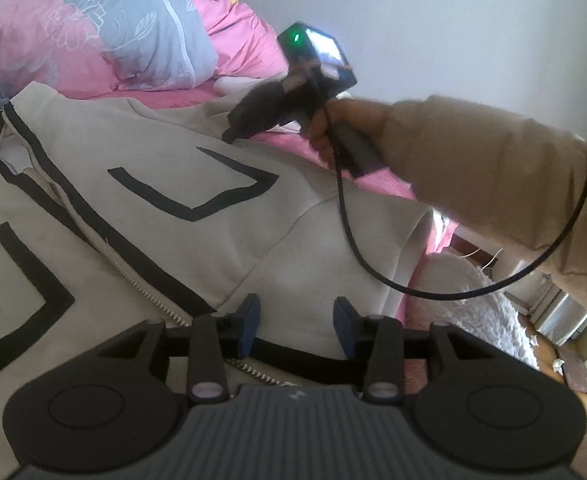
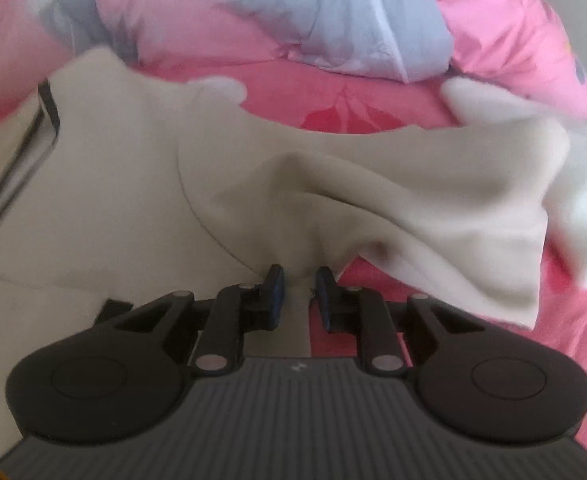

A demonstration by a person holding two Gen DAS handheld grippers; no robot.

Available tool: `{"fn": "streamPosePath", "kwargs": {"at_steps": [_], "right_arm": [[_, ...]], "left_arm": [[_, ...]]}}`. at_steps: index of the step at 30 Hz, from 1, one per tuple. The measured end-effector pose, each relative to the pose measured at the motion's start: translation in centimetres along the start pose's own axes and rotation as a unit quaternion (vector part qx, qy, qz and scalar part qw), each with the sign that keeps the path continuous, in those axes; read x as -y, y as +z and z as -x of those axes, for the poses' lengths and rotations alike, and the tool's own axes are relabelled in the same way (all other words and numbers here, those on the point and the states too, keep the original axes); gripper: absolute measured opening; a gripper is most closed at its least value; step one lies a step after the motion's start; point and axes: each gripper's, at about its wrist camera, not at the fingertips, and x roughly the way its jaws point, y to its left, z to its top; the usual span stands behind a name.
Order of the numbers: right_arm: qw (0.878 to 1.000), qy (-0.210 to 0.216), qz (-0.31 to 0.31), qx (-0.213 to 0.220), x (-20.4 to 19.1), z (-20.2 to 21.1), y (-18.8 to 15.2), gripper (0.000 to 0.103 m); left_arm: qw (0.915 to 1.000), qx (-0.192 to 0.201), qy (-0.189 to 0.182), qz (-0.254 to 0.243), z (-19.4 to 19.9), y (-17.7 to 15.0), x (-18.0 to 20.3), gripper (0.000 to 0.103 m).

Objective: Fold clothes

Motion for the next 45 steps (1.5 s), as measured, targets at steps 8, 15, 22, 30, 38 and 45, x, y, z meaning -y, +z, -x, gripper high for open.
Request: {"fn": "streamPosePath", "kwargs": {"at_steps": [8,15,22,30,38,45], "right_arm": [[0.999,0.026,0.012,0.021,-2.1,5.3,4.7,0.017],[0.991,0.121,0.041,0.023,-10.1,1.9,9.3,0.017],[0.986,0.157,0.03,0.048,-16.7,-6.5,13.7,0.017],[0.992,0.123,0.012,0.018,-17.4,-13.9,12.6,0.015],[0.987,0.155,-0.017,0.046,-19.0,-14.8,15.8,0.017],[0.993,0.11,-0.011,0.049,-20.5,-16.3,15.6,0.02]], "left_arm": [[0.998,0.04,0.027,-0.042,2.6,2.3,0.1,0.05],[0.9984,0.023,0.041,0.032,-0.9,2.2,-4.5,0.044],[0.9959,0.043,0.001,0.079,-1.2,0.9,-6.6,0.043],[0.9963,0.052,0.005,0.069,-1.1,0.7,-6.2,0.043],[0.9958,0.054,0.001,0.073,-1.0,0.7,-6.4,0.043],[0.9954,0.057,-0.002,0.077,-1.1,0.6,-6.1,0.043]]}}
